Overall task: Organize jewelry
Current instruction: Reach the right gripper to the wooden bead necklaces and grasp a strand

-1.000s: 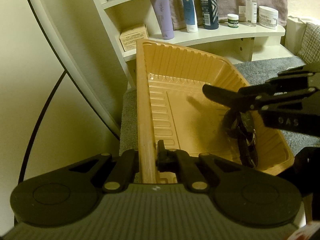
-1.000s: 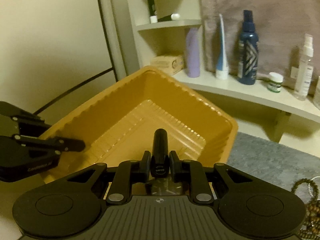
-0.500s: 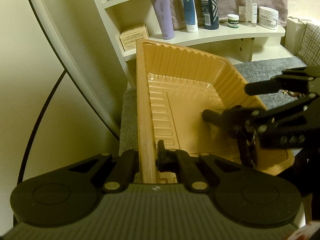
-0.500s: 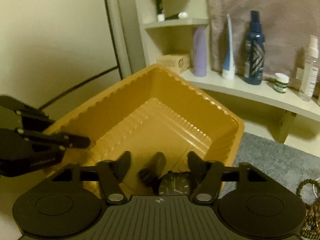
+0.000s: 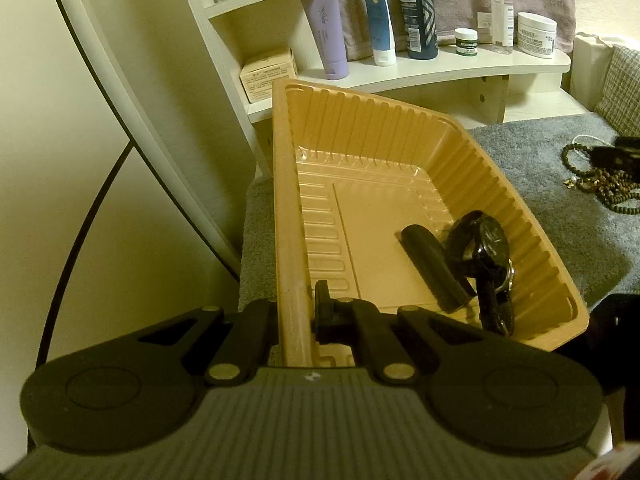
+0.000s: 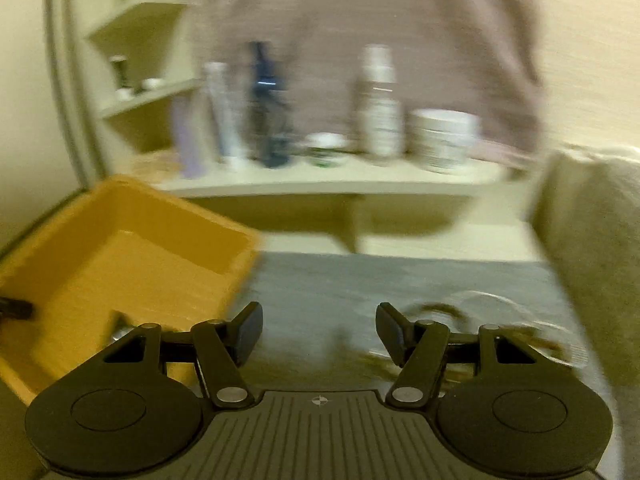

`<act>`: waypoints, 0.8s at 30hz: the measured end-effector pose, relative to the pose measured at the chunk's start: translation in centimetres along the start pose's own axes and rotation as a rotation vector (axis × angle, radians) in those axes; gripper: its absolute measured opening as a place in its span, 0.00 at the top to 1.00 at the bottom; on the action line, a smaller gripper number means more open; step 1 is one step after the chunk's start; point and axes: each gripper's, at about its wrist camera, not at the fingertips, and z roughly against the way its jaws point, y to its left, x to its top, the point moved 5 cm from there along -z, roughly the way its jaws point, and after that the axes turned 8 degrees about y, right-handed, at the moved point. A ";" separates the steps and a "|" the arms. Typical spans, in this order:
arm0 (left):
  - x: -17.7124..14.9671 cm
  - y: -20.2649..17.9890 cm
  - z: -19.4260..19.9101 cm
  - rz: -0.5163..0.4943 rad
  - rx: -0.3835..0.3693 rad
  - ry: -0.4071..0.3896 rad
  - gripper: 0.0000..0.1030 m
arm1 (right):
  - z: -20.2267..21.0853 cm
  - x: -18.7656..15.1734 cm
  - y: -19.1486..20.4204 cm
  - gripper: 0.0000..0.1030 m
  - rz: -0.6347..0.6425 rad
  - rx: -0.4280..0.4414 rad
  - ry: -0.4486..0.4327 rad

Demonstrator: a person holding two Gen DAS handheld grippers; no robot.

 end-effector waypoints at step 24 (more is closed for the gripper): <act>0.1 -0.1 -0.1 -0.005 0.010 0.004 0.97 | -0.5 -5.8 -8.7 0.65 -0.055 -0.147 0.143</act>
